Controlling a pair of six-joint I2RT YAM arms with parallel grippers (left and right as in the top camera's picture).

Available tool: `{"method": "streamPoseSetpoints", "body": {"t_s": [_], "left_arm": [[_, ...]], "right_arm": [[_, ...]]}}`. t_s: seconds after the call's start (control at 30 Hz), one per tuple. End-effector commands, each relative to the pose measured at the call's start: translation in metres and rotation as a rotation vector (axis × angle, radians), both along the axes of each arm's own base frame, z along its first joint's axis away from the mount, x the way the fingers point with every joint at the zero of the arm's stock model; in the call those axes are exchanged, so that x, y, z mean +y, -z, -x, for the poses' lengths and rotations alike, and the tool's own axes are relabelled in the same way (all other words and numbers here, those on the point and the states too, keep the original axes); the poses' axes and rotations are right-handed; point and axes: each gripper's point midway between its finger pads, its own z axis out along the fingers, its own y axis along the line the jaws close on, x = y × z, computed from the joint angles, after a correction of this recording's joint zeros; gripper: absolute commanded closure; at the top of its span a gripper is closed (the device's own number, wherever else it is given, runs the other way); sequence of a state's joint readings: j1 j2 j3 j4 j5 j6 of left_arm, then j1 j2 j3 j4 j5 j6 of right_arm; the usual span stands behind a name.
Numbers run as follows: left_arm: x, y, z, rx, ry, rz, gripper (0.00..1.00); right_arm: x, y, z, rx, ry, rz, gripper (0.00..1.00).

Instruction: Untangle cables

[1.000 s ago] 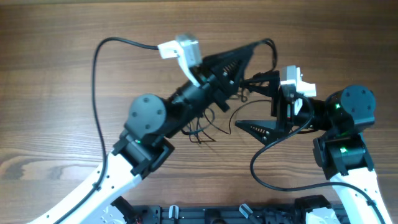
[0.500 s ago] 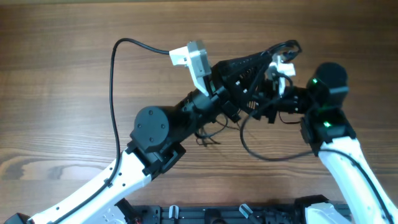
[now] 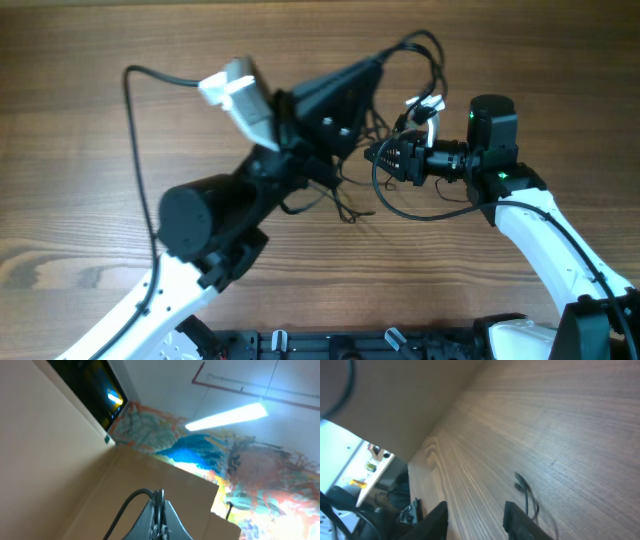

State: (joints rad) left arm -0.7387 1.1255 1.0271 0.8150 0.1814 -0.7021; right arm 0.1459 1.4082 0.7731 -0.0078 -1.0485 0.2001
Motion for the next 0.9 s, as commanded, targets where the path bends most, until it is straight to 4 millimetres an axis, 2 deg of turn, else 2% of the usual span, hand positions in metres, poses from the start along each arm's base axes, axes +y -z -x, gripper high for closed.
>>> {"method": "streamPoseSetpoints", "body": {"t_s": [0.0, 0.07, 0.1, 0.23, 0.33, 0.43, 0.6, 0.7, 0.87], "left_arm": [[0.015, -0.014, 0.007, -0.025, -0.011, 0.023, 0.96], [0.015, -0.014, 0.007, -0.024, -0.011, 0.023, 0.96], [0.014, -0.013, 0.007, -0.023, -0.011, 0.022, 0.96], [0.014, -0.013, 0.007, -0.022, -0.01, 0.021, 0.96], [0.014, -0.013, 0.007, -0.022, -0.009, 0.021, 0.96], [0.014, -0.013, 0.007, -0.021, -0.009, 0.021, 0.96], [0.006, -0.008, 0.004, -0.003, 0.006, 0.009, 0.96], [-0.004, -0.006, 0.01, -0.003, 0.039, 0.009, 0.96], [-0.012, -0.01, 0.021, -0.036, 0.079, 0.041, 0.96]], "right_arm": [[0.0, 0.001, -0.002, -0.011, -0.001, 0.007, 0.36], [0.003, -0.006, 0.0, 0.01, -0.013, -0.033, 0.25], [0.005, -0.016, -0.001, 0.039, -0.012, -0.078, 0.18], [0.011, -0.057, -0.007, 0.087, -0.019, -0.228, 0.02], [0.013, -0.087, -0.008, 0.066, -0.039, -0.306, 0.0], [0.015, -0.103, 0.0, 0.01, -0.095, -0.333, 0.0], [0.03, -0.102, 0.011, 0.019, -0.145, -0.332, 0.0], [0.04, -0.102, 0.018, -0.019, -0.185, -0.322, 0.0], [0.05, -0.092, 0.021, 0.035, -0.176, -0.31, 0.0]]}}
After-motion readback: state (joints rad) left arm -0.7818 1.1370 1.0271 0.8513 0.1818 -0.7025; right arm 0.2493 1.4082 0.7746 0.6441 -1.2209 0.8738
